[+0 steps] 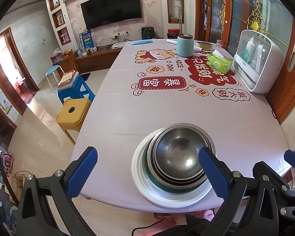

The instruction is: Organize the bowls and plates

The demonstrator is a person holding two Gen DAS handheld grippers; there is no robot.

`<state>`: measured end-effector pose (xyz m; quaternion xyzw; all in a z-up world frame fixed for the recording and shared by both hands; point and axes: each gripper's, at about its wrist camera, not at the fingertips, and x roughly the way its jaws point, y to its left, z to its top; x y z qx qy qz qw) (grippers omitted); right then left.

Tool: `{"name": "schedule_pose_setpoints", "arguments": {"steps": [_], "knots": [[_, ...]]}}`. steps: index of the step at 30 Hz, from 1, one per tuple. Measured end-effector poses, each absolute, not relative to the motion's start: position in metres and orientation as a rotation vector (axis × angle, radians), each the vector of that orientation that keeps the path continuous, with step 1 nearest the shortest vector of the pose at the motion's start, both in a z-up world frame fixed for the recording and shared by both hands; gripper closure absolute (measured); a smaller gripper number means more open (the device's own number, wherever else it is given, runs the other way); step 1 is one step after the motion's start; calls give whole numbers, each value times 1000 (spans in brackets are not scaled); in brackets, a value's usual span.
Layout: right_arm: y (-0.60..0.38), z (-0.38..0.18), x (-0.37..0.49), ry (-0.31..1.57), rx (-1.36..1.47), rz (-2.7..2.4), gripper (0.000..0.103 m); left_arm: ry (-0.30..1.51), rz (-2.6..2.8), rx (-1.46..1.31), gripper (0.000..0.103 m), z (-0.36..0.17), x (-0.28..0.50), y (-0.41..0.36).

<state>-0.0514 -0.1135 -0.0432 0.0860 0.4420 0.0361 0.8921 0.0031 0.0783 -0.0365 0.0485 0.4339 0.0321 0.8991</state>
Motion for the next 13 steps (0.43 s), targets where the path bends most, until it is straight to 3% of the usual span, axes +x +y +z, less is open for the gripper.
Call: {"name": "schedule_pose_setpoints", "arguments": {"steps": [13], "knots": [[-113,-43,-50,918,179,76,0,901,66,101,1,-36,5,79]]}}
